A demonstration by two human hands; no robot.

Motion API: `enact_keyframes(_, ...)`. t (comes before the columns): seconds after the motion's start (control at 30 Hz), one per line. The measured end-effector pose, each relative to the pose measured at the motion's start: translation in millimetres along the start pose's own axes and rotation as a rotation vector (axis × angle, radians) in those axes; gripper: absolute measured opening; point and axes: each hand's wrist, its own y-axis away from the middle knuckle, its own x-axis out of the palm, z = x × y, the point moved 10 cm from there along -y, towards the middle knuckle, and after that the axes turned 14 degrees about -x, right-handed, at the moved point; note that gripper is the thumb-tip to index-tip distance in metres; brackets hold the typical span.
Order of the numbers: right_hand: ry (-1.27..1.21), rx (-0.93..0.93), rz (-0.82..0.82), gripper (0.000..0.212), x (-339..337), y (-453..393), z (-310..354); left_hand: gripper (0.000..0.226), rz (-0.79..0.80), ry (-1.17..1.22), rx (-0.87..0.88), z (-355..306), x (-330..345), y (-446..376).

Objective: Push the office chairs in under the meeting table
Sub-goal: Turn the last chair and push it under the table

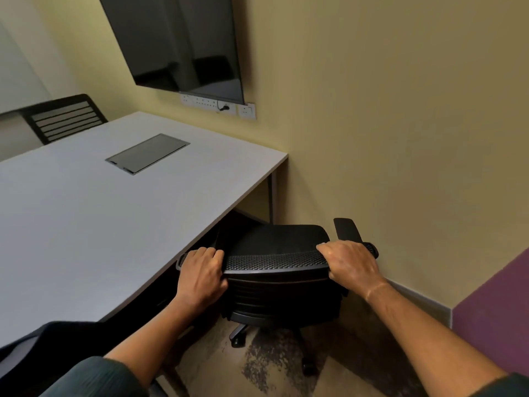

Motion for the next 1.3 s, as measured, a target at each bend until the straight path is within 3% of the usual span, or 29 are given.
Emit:
enact_keyframes(0.17,-0.007,-0.079,0.004,0.037,0.0,-15.4,-22.0,0.031,0.062,0.015,-0.096,-10.6,1.2,-3.5)
enact_keyframes(0.67,0.021,-0.338,-0.058,0.041,9.3,-84.2,-75.7,0.029,-0.031,0.026,-0.302,-25.4,7.7,-32.9)
enact_keyframes(0.97,-0.019,-0.484,-0.178,0.063,5.2,-143.7,-99.3,0.034,-0.037,0.059,-0.444,-31.9,11.3,-58.7)
enact_keyframes(1.3,-0.071,-0.571,-0.257,0.056,4.7,-207.3,-117.5,0.031,-0.037,0.017,-0.553,-29.0,16.8,-92.6)
